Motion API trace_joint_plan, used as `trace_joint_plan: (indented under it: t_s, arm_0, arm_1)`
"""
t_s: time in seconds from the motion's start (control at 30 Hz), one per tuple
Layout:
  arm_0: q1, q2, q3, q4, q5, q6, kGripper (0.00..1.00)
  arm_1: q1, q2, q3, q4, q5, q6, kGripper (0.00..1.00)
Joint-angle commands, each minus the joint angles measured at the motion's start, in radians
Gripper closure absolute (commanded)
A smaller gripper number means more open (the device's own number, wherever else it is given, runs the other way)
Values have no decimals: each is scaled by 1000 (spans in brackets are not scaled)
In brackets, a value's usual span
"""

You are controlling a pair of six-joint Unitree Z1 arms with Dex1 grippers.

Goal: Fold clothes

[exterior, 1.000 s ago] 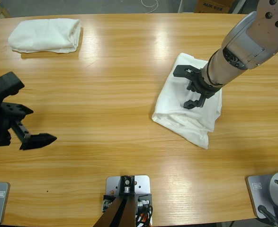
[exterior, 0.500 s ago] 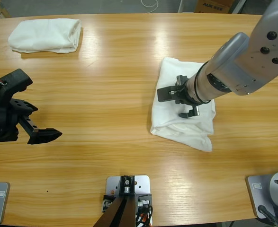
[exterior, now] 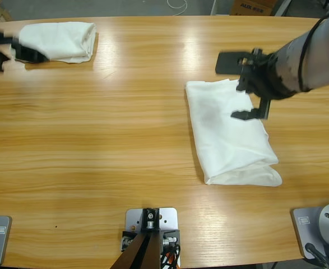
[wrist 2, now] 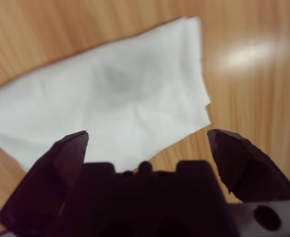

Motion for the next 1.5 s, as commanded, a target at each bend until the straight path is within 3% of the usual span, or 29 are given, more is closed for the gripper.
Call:
trace_joint_plan:
  t_s: [0.03, 0.2, 0.3, 0.6, 0.83, 1.2, 1.3, 1.4, 1.5]
  arm_0:
    - [219, 389, -310, 4, 11, 79, 9]
    - [315, 605, -692, 190, 7, 64, 2]
    - [367, 739, -830, 273, -78, 79, 1]
    - [424, 912, -956, 335, -101, 157, 12]
    - [412, 1086, -1234, 565, -123, 285, 13]
    - [409, 1149, -1250, 641, -164, 289, 18]
    - [376, 1147, -1248, 741, -167, 347, 18]
    - [320, 1104, -1118, 779, -171, 425, 12]
    - [275, 1011, -913, 659, -172, 472, 9]
  arm_1:
    - [-19, -15, -14, 9, 0, 47, 0]
    - [-20, -6, 42, -13, 21, 48, 0]
    - [-26, -5, 69, -35, 25, 49, 0]
    - [-36, -13, 161, -94, 29, 64, 0]
    - [-40, -10, 201, -128, 29, 68, 0]
    - [-53, -23, 210, -154, 22, 68, 0]
    - [-54, -30, 209, -154, 16, 68, 0]
    - [-54, -31, 208, -154, 12, 68, 0]
    - [-54, -34, 206, -154, 11, 68, 0]
